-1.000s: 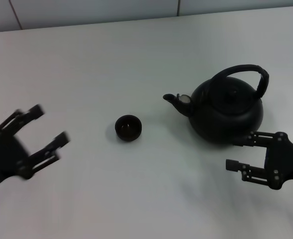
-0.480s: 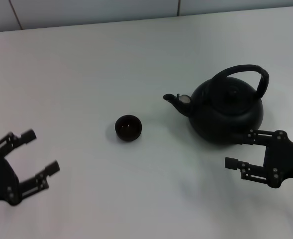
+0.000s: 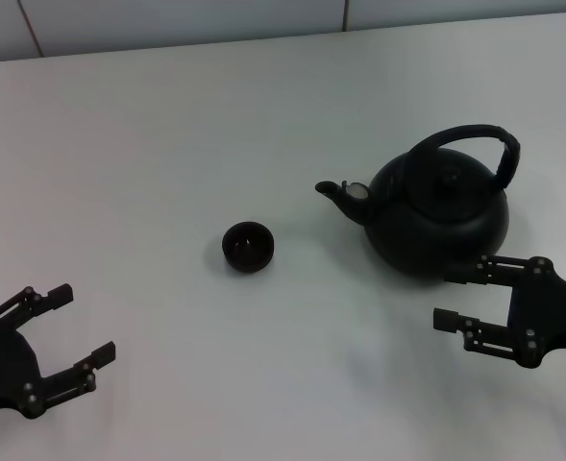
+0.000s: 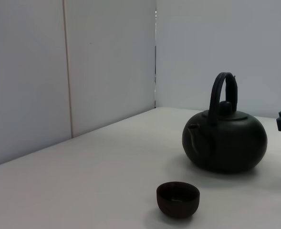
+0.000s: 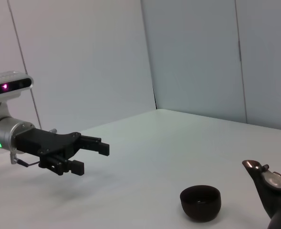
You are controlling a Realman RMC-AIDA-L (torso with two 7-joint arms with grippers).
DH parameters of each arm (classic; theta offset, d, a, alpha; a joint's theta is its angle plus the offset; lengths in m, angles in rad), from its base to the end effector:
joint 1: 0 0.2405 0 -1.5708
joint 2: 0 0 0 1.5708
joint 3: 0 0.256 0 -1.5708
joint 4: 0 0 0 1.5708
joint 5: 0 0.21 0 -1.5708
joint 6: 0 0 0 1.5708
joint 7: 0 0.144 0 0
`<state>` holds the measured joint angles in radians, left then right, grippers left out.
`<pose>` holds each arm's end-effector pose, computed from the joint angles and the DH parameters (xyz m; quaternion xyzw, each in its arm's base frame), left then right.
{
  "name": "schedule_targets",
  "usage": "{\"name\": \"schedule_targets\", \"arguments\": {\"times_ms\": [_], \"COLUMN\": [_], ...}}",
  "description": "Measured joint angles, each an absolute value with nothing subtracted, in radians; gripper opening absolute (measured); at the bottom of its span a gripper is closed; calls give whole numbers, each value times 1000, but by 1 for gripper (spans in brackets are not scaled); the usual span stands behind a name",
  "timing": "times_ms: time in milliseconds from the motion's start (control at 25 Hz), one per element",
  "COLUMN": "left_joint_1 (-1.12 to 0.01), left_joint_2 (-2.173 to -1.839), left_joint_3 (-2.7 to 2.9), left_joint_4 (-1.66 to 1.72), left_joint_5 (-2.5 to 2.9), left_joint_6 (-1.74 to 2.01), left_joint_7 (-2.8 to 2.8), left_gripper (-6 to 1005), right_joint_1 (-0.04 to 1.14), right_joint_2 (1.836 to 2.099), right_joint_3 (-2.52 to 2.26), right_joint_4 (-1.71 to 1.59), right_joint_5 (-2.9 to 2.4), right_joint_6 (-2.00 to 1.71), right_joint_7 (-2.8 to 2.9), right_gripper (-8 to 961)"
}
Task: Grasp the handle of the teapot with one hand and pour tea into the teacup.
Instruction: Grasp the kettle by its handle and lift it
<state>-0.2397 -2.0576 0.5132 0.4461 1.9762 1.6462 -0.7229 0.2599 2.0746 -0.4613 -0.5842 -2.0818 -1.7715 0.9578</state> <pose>-0.3480 0.2210 -0.0052 -0.9249 -0.1277 -0.2585 0.2480 0.3359 0.2229 0.0108 -0.9273 0.1739 0.2751 0.1849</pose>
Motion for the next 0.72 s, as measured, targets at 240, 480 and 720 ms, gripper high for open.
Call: {"name": "schedule_targets", "arguments": {"times_ms": [240,480,720], "left_joint_1": [-244,-249,-255], "left_joint_2": [-2060,-2060,-2060], "left_joint_3": [514,514,514], "left_joint_4": [442,446,441], "left_joint_5": [1977,1977,1977], "left_joint_6": [1640,1639,1639], "left_joint_7": [-722,-731,-733], "left_gripper": [852,852,852], "right_joint_1": [258,252,200], "right_joint_2": [2076,2079,2081], "right_joint_3": [-459,-356,-29], "right_joint_4": [-570,-468,-187], "right_joint_5": [-2080,-2074,-2026], "right_joint_6": [-1768,-1772,-1763], "right_joint_7": [944,823,513], "right_gripper": [596,596,595]}}
